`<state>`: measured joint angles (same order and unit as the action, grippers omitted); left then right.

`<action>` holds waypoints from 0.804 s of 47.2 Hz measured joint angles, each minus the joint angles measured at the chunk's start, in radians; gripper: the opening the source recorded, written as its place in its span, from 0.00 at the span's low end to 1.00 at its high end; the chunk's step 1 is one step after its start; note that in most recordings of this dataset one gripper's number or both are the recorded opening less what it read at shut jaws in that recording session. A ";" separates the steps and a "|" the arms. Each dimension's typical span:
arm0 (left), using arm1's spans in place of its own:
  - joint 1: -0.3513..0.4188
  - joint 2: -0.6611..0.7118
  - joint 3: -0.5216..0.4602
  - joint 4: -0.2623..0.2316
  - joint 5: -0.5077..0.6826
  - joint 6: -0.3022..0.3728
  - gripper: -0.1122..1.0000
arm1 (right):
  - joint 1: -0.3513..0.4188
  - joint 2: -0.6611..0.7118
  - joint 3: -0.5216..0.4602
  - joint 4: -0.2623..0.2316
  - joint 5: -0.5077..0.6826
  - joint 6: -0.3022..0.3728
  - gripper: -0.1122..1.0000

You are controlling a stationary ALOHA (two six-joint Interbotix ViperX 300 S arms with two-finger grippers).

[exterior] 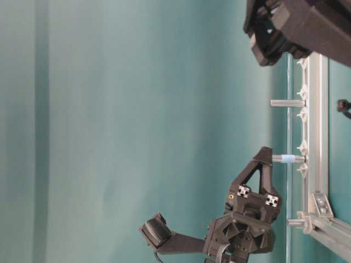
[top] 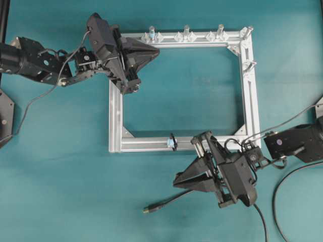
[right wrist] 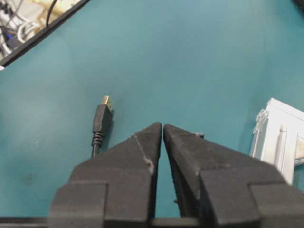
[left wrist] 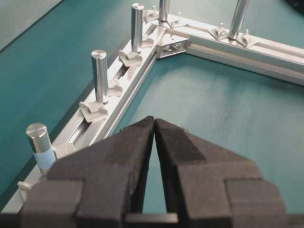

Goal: Insert the wire through the string loop located in the center.
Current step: 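Move the right gripper down over the black USB cable near its connector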

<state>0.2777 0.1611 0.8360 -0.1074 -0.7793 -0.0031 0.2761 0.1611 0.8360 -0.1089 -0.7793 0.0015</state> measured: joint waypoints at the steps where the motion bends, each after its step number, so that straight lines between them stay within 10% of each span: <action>1: -0.002 -0.002 0.000 0.003 0.006 0.000 0.23 | 0.000 0.000 0.000 0.000 0.000 0.000 0.27; 7: -0.026 -0.032 -0.012 0.031 0.133 -0.006 0.10 | 0.000 0.000 0.000 -0.002 0.003 0.021 0.10; 38: -0.040 -0.167 -0.026 0.035 0.383 -0.075 0.10 | 0.017 0.000 -0.051 -0.041 0.123 0.028 0.10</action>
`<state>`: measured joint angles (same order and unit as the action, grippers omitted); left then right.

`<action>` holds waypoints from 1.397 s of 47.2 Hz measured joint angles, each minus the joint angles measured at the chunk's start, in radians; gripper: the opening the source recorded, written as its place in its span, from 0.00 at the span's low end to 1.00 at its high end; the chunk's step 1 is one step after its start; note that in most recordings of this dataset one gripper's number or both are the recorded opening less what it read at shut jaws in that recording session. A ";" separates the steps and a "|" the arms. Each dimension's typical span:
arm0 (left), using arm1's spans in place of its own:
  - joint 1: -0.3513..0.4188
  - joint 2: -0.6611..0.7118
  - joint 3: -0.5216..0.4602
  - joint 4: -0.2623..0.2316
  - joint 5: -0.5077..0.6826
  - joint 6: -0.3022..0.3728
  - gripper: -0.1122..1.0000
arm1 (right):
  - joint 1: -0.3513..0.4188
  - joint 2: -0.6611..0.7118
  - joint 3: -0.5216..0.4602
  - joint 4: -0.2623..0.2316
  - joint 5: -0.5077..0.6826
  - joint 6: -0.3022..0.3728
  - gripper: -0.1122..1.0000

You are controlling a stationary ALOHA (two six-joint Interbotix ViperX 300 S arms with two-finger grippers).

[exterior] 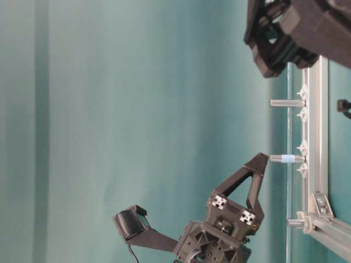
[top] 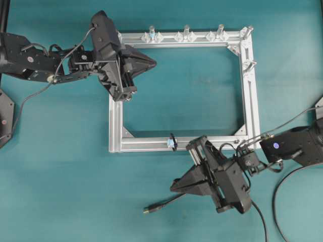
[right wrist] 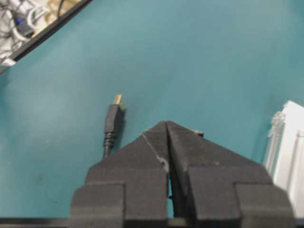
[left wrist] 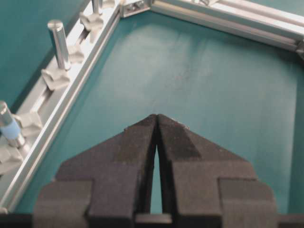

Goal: Insert the wire through the string loop located in the center.
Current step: 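Move the right gripper down over the black USB cable near its connector, then close the right gripper on the cable just behind the USB plug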

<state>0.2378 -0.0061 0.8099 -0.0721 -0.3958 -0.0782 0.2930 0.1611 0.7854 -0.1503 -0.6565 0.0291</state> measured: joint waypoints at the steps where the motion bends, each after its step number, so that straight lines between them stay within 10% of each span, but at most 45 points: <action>1: 0.000 0.000 0.000 0.000 0.000 -0.008 0.10 | 0.000 0.000 -0.002 -0.002 0.006 0.000 0.10; 14: -0.008 -0.002 0.005 0.002 0.011 -0.044 0.12 | 0.011 0.005 -0.006 -0.005 0.077 0.064 0.12; 21: -0.011 -0.018 0.006 0.003 0.038 -0.044 0.42 | 0.015 0.005 -0.014 -0.005 0.081 0.072 0.45; 27: -0.011 -0.040 0.012 0.005 0.064 -0.041 0.39 | 0.023 0.006 -0.017 -0.005 0.087 0.072 0.74; 66: -0.012 -0.084 0.048 0.006 0.080 -0.014 0.39 | 0.029 0.143 -0.092 -0.006 0.091 0.077 0.67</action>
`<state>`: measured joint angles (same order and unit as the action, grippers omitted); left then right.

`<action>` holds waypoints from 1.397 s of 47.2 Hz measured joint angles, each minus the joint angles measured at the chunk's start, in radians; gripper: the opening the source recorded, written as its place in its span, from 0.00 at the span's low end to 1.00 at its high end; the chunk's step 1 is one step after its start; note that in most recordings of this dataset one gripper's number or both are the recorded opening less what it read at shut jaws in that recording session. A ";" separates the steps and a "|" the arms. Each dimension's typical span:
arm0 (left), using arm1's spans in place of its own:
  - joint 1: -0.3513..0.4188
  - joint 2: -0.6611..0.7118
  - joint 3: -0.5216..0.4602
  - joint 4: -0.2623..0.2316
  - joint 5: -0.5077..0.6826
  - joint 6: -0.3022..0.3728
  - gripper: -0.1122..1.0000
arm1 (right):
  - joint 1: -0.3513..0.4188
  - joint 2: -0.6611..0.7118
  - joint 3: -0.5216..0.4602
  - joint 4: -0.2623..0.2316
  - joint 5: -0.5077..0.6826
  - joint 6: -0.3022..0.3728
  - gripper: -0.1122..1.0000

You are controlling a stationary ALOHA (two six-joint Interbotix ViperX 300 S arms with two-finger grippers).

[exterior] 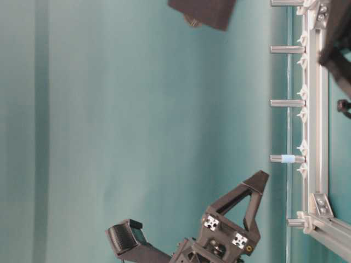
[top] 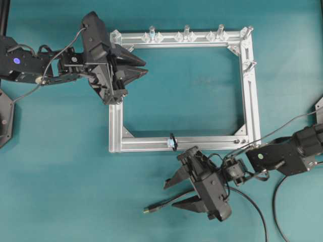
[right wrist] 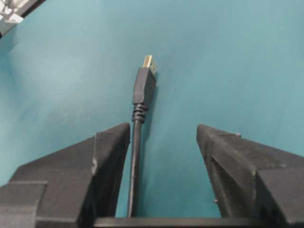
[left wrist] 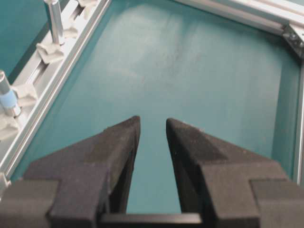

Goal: Insert the wire through the string loop located in the center.
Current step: 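Close the right gripper on the cable just behind the USB plug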

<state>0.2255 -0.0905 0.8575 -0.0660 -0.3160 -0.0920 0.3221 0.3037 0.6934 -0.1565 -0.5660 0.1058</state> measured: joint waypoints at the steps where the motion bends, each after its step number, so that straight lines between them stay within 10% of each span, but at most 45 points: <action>1: 0.000 0.000 0.002 0.000 0.000 0.000 0.39 | 0.002 0.006 0.000 0.000 0.000 0.000 0.67; 45: 0.000 0.000 0.020 0.000 0.002 0.000 0.38 | 0.011 0.074 -0.034 0.000 0.003 0.002 0.65; 58: 0.000 0.000 0.021 0.000 0.003 0.000 0.38 | 0.023 0.072 -0.037 -0.002 0.107 0.037 0.17; 66: 0.000 0.000 0.021 0.000 0.002 0.000 0.38 | 0.023 0.067 -0.044 -0.002 0.147 0.078 0.16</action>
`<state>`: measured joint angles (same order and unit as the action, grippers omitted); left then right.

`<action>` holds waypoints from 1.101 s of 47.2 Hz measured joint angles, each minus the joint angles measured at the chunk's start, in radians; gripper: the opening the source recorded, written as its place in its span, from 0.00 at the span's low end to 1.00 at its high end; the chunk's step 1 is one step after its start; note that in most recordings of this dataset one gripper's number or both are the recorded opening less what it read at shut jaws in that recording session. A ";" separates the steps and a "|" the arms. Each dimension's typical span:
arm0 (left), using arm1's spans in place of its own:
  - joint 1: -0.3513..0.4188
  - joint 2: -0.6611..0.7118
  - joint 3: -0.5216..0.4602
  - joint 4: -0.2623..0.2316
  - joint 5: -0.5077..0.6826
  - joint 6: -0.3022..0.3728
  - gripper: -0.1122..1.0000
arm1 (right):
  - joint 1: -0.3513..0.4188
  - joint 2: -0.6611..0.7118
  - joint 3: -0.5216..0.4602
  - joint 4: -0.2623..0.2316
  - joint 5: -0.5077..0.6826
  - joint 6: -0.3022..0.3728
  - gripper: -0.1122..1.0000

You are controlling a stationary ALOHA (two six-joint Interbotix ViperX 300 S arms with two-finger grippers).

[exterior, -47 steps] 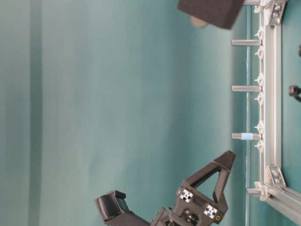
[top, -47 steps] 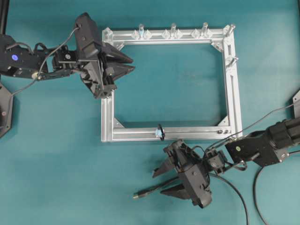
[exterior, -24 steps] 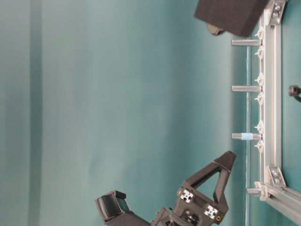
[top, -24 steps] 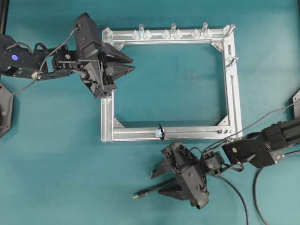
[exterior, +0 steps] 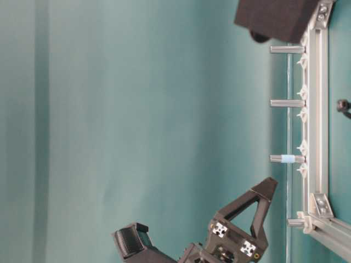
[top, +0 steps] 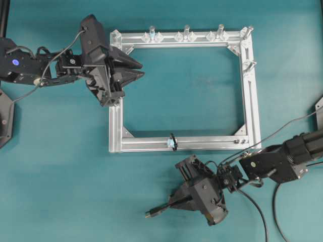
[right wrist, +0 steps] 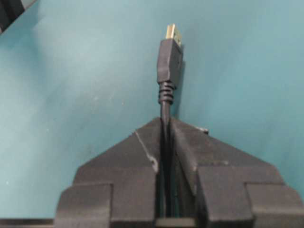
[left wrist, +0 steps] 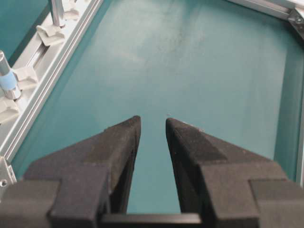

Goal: Insert the wire through the string loop located in the center.
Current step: 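Close the right gripper on the cable just behind the USB plug, then lift the cable and carry it toward the frame's bottom rail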

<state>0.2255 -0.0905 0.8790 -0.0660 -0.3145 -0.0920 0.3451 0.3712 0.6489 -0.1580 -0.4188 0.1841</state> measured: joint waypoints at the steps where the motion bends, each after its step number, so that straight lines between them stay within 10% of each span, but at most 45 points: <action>1: 0.000 0.000 0.000 0.000 0.000 0.000 0.38 | 0.000 0.000 0.000 0.000 0.003 0.003 0.16; 52: 0.000 -0.002 0.000 0.000 0.000 0.000 0.38 | -0.012 -0.172 0.017 0.002 0.178 0.008 0.16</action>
<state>0.2255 -0.0920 0.8790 -0.0660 -0.3145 -0.0920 0.3329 0.1994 0.6657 -0.1565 -0.2408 0.1917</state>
